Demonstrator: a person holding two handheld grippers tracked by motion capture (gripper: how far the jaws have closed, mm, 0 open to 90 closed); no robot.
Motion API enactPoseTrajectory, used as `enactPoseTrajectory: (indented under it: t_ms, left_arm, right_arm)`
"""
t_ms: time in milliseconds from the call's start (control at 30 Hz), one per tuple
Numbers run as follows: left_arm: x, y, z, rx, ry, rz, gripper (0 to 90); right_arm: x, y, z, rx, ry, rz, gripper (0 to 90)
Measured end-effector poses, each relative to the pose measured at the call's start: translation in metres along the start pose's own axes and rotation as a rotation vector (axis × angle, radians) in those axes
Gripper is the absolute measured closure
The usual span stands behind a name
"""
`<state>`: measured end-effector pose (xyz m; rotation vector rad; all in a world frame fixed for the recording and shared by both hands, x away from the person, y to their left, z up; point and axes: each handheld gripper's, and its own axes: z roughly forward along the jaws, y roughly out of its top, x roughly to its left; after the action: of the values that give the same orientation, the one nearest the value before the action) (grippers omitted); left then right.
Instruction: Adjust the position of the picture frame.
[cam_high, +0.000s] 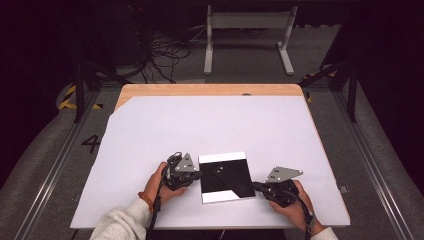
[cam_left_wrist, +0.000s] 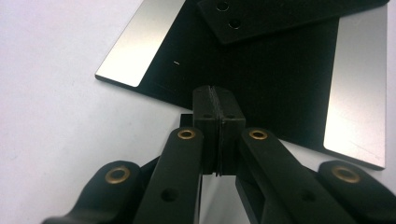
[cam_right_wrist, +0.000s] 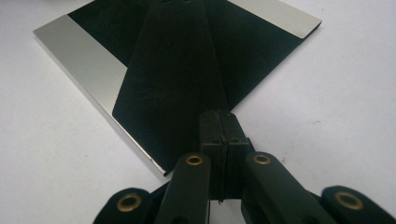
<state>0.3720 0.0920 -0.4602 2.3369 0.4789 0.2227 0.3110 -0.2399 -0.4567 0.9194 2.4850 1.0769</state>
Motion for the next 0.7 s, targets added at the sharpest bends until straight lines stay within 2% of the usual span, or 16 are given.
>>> enactPoseTrajectory:
  t_ms: [233, 400, 533, 700]
  left_arm:
    - [0.006, 0.005, 0.007, -0.019, 0.009, -0.02, 89.7]
    - [0.003, 0.004, 0.006, -0.02, 0.033, -0.021, 89.5]
    - [-0.003, 0.0, -0.002, -0.013, 0.023, 0.0, 89.1]
    - [-0.016, -0.012, -0.019, -0.034, -0.004, -0.011, 87.4]
  right_arm:
    - [0.0, -0.001, -0.001, 0.0, -0.005, -0.002, 90.0]
    - [0.002, -0.001, -0.001, -0.003, -0.019, -0.02, 90.0]
    - [0.001, -0.003, -0.003, -0.006, -0.006, -0.019, 89.7]
    - [0.004, -0.009, -0.01, -0.004, 0.02, -0.043, 85.9]
